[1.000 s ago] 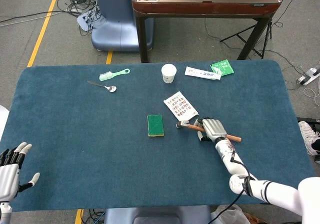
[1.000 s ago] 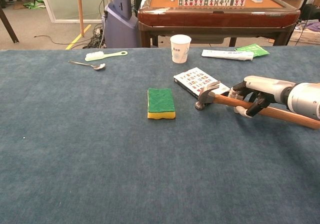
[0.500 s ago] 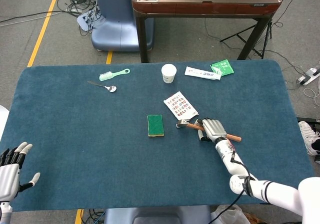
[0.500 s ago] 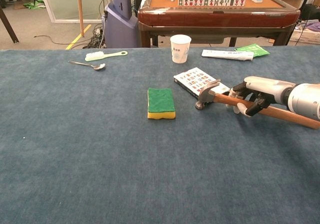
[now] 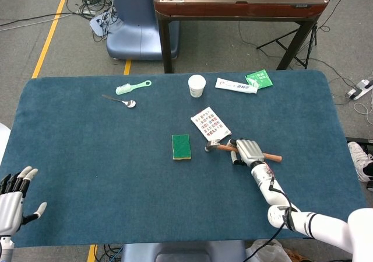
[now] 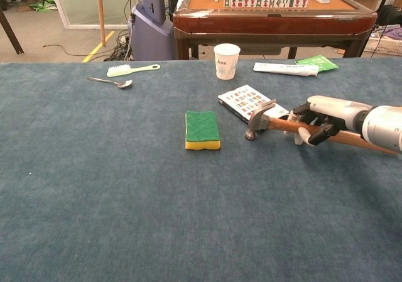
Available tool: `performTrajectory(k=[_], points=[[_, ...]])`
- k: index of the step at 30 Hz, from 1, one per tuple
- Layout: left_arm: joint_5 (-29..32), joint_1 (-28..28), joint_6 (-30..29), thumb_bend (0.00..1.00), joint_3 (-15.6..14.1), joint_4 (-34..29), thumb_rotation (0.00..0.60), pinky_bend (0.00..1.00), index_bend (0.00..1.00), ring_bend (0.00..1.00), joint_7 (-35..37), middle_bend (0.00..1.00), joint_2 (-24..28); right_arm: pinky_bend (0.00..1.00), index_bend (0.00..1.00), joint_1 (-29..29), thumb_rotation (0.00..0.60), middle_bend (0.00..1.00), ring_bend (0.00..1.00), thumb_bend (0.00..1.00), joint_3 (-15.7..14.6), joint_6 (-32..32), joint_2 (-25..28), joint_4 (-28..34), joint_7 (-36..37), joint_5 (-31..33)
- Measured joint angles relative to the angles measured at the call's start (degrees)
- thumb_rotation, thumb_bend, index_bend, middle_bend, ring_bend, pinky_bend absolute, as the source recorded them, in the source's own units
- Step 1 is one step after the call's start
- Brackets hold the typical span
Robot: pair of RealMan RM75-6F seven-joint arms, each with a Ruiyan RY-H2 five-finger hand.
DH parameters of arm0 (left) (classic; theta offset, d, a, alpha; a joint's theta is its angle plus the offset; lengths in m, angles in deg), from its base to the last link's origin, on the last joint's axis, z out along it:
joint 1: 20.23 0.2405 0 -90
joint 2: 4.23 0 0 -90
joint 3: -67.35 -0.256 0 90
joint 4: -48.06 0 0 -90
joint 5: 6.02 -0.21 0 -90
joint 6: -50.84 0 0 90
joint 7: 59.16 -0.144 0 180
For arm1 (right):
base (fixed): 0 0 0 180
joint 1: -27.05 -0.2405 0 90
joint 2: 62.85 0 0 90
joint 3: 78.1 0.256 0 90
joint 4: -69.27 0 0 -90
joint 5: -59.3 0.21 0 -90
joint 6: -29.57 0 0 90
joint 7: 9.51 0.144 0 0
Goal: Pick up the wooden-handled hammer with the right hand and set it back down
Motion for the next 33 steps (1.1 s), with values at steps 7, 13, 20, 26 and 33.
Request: performTrajectory(k=[7, 13, 20, 26, 33], points=[[0.0, 0.2, -0.2, 0.22, -0.1, -0.1, 0.6, 0.01, 0.14, 0.08, 0.2, 0.09, 0.3, 0.26, 0.48, 0.2, 0.6, 0.55, 0.31, 0.74, 0.4, 0.2, -0.4, -0.3, 0.9, -0.5], [0.0, 0.4, -0.2, 0.22, -0.3, -0.3, 0.6, 0.01, 0.14, 0.07, 0.2, 0.09, 0.6, 0.26, 0.53, 0.5, 0.6, 0.6, 0.35, 0.75, 1.1, 1.3, -0.8, -0.3, 1.7, -1.0], [0.1, 0.3, 0.0, 0.22, -0.2, -0.3, 0.6, 0.01, 0.14, 0.07, 0.3, 0.09, 0.8, 0.28, 0.57, 0.8, 0.6, 0.65, 0.42, 0.75, 2.0, 2.7, -0.9, -0.6, 2.9, -2.5], [0.2, 0.1, 0.3, 0.22, -0.2, -0.3, 0.6, 0.01, 0.14, 0.07, 0.2, 0.09, 0.7, 0.32, 0.61, 1.3, 0.6, 0.71, 0.5, 0.75, 3.0, 4.7, -0.5, -0.3, 4.3, -4.9], [0.2, 0.1, 0.4, 0.22, -0.2, -0.4, 0.6, 0.01, 0.14, 0.07, 0.1, 0.09, 0.8, 0.51, 0.63, 1.9, 0.6, 0.76, 0.58, 0.75, 3.8, 7.2, 0.3, 0.4, 5.4, -7.4]])
